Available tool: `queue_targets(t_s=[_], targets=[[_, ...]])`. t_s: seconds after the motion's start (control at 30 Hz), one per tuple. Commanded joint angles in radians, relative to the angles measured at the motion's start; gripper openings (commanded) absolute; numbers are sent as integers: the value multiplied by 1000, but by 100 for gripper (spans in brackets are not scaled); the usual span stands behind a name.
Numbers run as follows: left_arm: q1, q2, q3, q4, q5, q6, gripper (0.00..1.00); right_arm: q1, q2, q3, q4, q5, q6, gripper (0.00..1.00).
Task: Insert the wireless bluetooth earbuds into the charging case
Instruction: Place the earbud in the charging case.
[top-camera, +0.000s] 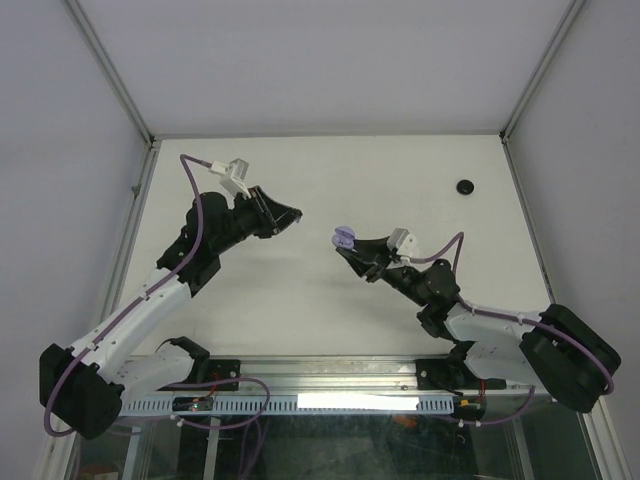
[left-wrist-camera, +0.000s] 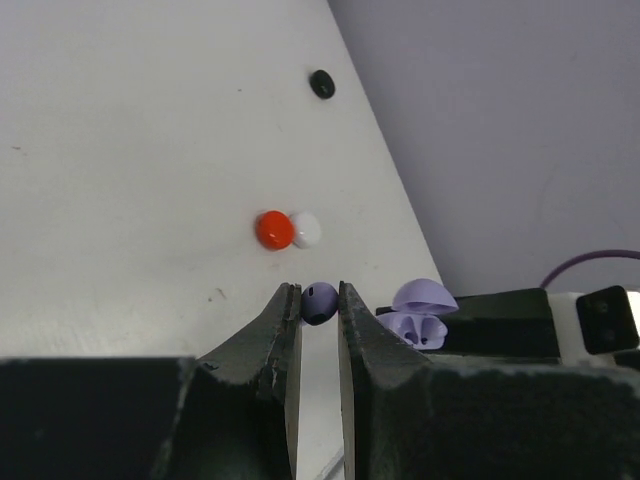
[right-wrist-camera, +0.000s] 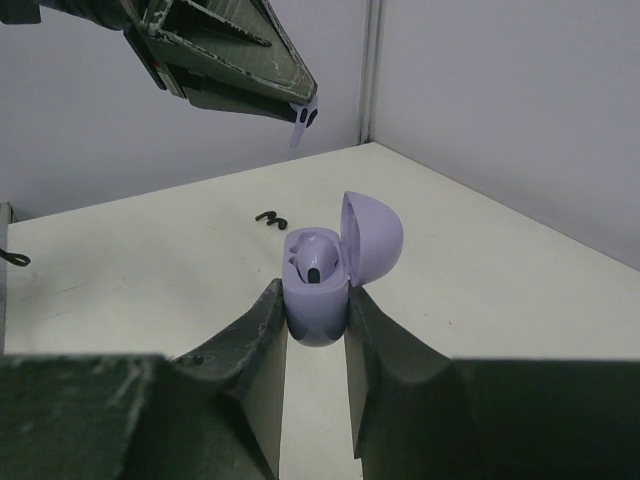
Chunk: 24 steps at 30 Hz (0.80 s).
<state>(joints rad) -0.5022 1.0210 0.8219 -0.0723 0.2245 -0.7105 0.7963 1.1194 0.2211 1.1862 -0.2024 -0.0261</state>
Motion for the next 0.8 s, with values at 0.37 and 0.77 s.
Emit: queue_targets(t_s=[0.37,0.77], targets=[[-172,-42,-104,442,-10,-175,8,2,92,52,275,-1,100,0],[-274,33,-108,503,-40,-182,8,3,87,41,302,-3,103,0]])
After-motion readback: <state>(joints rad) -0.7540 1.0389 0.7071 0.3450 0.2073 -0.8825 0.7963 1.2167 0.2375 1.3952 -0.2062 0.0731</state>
